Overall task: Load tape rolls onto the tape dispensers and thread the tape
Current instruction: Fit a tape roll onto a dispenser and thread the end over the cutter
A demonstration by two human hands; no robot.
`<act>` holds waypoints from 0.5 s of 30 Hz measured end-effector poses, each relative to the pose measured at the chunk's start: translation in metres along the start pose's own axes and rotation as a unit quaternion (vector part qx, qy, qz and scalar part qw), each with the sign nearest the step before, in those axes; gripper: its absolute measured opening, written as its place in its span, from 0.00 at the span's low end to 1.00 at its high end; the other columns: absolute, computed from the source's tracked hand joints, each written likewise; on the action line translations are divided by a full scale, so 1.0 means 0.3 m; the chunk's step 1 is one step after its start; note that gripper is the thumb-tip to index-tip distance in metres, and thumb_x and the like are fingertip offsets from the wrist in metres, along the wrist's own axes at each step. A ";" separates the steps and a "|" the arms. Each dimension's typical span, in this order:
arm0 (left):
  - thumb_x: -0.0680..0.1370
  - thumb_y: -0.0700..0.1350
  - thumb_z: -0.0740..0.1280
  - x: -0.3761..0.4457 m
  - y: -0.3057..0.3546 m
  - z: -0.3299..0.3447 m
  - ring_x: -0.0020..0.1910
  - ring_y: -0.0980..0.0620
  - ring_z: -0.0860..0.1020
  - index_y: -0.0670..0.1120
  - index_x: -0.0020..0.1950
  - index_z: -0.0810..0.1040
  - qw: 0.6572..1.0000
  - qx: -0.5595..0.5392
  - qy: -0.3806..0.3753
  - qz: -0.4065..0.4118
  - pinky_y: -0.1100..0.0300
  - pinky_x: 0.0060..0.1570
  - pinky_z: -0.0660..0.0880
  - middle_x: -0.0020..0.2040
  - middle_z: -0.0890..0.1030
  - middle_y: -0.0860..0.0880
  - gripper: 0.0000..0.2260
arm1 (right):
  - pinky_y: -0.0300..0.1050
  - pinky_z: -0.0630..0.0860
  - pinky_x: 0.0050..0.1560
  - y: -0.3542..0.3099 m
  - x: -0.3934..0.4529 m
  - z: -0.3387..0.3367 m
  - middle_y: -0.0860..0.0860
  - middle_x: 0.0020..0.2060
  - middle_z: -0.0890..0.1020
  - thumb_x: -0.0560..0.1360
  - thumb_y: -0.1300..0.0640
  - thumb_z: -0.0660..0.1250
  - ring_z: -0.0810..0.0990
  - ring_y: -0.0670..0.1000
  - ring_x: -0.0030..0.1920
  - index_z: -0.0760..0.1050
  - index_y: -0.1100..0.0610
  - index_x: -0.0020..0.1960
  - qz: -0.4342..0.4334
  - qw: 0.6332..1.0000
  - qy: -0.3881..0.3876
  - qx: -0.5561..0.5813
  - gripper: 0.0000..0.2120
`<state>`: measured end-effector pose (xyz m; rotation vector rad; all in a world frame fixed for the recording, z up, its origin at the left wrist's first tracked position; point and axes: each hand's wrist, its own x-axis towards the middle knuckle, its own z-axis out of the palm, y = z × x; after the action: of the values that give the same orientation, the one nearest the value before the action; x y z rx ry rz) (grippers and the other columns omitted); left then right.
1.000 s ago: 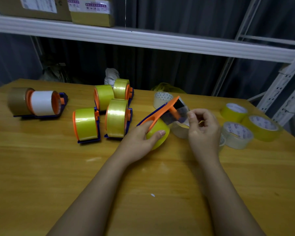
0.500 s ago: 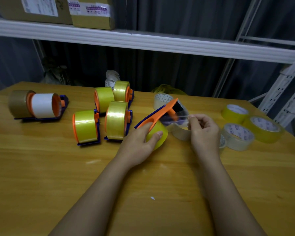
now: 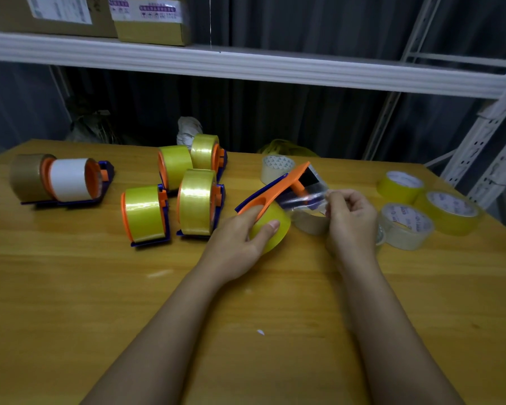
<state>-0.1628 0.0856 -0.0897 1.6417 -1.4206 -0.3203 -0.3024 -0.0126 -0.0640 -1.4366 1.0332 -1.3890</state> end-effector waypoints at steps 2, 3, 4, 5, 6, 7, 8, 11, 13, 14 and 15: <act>0.75 0.62 0.56 -0.001 -0.005 -0.005 0.38 0.49 0.77 0.51 0.53 0.75 1.000 0.014 -0.010 0.007 0.42 0.39 0.74 0.40 0.79 0.48 0.18 | 0.30 0.69 0.33 0.000 -0.001 0.000 0.47 0.34 0.76 0.77 0.59 0.65 0.73 0.41 0.33 0.75 0.51 0.38 -0.010 1.000 0.004 0.000 0.09; 0.76 0.62 0.56 -0.002 -0.006 -0.007 0.37 0.50 0.77 0.52 0.54 0.75 1.000 0.021 -0.013 0.011 0.43 0.38 0.74 0.39 0.79 0.49 0.18 | 0.29 0.69 0.33 -0.001 -0.002 0.000 0.47 0.34 0.77 0.77 0.59 0.65 0.73 0.39 0.32 0.75 0.51 0.38 -0.016 1.000 0.004 0.000 0.09; 0.76 0.61 0.56 -0.004 -0.006 -0.007 0.36 0.50 0.77 0.53 0.54 0.75 0.999 0.025 -0.013 0.015 0.43 0.37 0.74 0.39 0.79 0.50 0.17 | 0.28 0.70 0.33 -0.001 -0.004 0.000 0.47 0.34 0.77 0.77 0.59 0.65 0.74 0.38 0.31 0.75 0.51 0.38 -0.023 1.000 0.003 0.000 0.09; 0.77 0.60 0.57 -0.004 -0.006 -0.006 0.36 0.51 0.76 0.53 0.55 0.76 0.999 0.026 -0.013 0.016 0.44 0.36 0.74 0.38 0.79 0.50 0.15 | 0.27 0.70 0.33 -0.001 -0.005 -0.001 0.46 0.34 0.77 0.77 0.60 0.65 0.74 0.36 0.31 0.75 0.50 0.39 -0.028 1.000 0.003 0.001 0.09; 0.77 0.59 0.57 -0.004 -0.005 -0.006 0.35 0.51 0.76 0.53 0.55 0.76 0.999 0.027 -0.013 0.017 0.44 0.36 0.74 0.38 0.79 0.50 0.15 | 0.27 0.70 0.33 -0.001 -0.006 -0.001 0.46 0.34 0.78 0.77 0.60 0.65 0.74 0.35 0.31 0.75 0.50 0.39 -0.031 1.000 0.004 0.002 0.09; 0.77 0.59 0.57 -0.004 -0.003 -0.006 0.35 0.51 0.76 0.53 0.55 0.76 0.999 0.026 -0.013 0.017 0.44 0.36 0.74 0.38 0.79 0.50 0.15 | 0.27 0.70 0.33 -0.002 -0.006 -0.001 0.46 0.34 0.77 0.77 0.60 0.65 0.74 0.35 0.30 0.75 0.50 0.39 -0.033 0.999 0.004 0.004 0.09; 0.77 0.60 0.57 -0.004 -0.005 -0.006 0.35 0.50 0.76 0.53 0.55 0.75 0.999 0.025 -0.012 0.017 0.44 0.35 0.74 0.38 0.79 0.49 0.15 | 0.27 0.70 0.34 -0.002 -0.007 -0.001 0.46 0.34 0.77 0.78 0.60 0.65 0.73 0.34 0.30 0.75 0.50 0.39 -0.036 0.999 0.005 0.004 0.09; 0.77 0.59 0.58 -0.004 -0.005 -0.007 0.34 0.51 0.76 0.53 0.57 0.76 0.999 0.026 -0.010 0.017 0.46 0.34 0.73 0.38 0.79 0.49 0.15 | 0.27 0.71 0.34 -0.001 -0.007 0.000 0.46 0.35 0.77 0.78 0.60 0.65 0.73 0.34 0.31 0.75 0.50 0.40 -0.040 0.999 0.004 0.002 0.09; 0.77 0.59 0.58 -0.004 -0.008 -0.006 0.33 0.53 0.75 0.53 0.57 0.76 0.999 0.026 -0.011 0.016 0.50 0.33 0.73 0.38 0.79 0.50 0.15 | 0.27 0.71 0.34 0.000 -0.007 0.000 0.46 0.35 0.77 0.78 0.59 0.65 0.74 0.34 0.31 0.75 0.50 0.40 -0.047 0.999 0.005 -0.001 0.09; 0.77 0.60 0.58 -0.004 -0.011 -0.007 0.34 0.52 0.76 0.53 0.56 0.76 1.000 0.019 -0.013 0.013 0.48 0.34 0.74 0.39 0.79 0.49 0.16 | 0.27 0.70 0.34 0.002 -0.008 0.001 0.45 0.35 0.77 0.78 0.59 0.65 0.74 0.34 0.32 0.75 0.50 0.40 -0.054 0.998 0.006 -0.005 0.09; 0.76 0.62 0.58 -0.002 -0.013 -0.007 0.36 0.50 0.77 0.54 0.56 0.76 1.000 0.008 -0.016 0.011 0.46 0.36 0.75 0.40 0.80 0.48 0.17 | 0.27 0.70 0.35 0.003 -0.009 0.001 0.45 0.35 0.78 0.78 0.59 0.65 0.74 0.34 0.32 0.76 0.51 0.41 -0.064 0.998 0.006 -0.009 0.08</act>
<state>-0.1590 0.0868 -0.0918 1.6385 -1.4668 -0.3248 -0.3022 -0.0103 -0.0655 -1.5327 0.9784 -1.4847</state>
